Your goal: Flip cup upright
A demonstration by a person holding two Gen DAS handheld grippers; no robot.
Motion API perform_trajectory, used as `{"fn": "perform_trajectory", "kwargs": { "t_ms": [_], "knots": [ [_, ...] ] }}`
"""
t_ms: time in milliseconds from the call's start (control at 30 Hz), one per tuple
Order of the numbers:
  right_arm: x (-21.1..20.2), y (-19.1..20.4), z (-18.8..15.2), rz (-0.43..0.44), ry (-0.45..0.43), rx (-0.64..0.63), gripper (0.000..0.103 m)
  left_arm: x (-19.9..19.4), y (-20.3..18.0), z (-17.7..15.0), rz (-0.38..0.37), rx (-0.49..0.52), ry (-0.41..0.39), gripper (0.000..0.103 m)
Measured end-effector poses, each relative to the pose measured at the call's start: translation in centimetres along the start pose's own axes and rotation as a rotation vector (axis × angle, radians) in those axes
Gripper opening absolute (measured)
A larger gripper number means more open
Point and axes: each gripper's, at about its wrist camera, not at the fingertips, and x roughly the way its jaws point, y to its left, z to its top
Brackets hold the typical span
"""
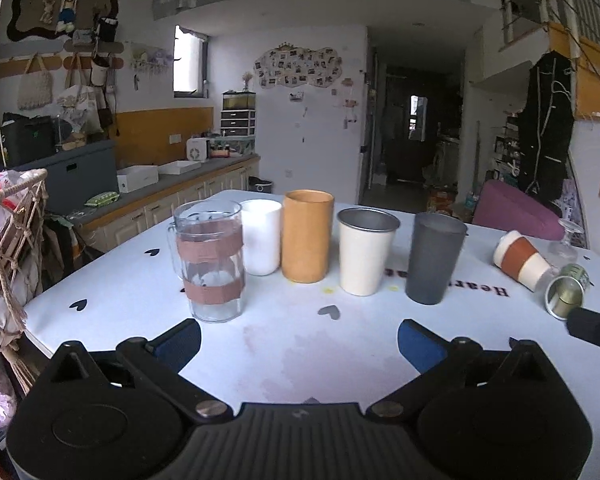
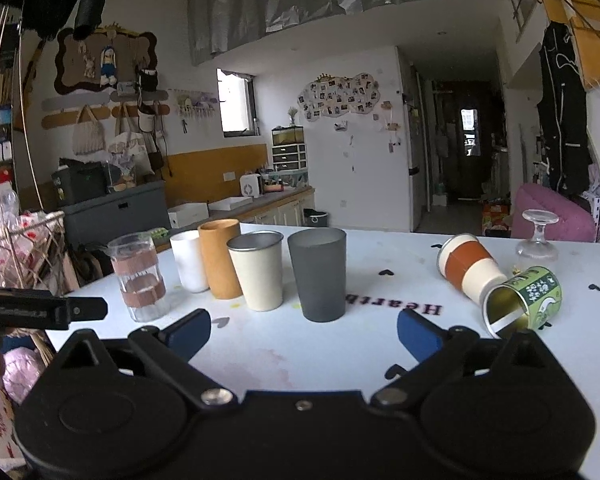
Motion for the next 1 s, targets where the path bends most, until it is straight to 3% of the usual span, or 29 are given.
{"fn": "perform_trajectory", "kwargs": {
  "t_ms": [1000],
  "knots": [
    [0.44, 0.07, -0.32, -0.029, 0.021, -0.009, 0.103, -0.77, -0.73, -0.62, -0.010, 0.034, -0.006, 0.103]
  ]
}}
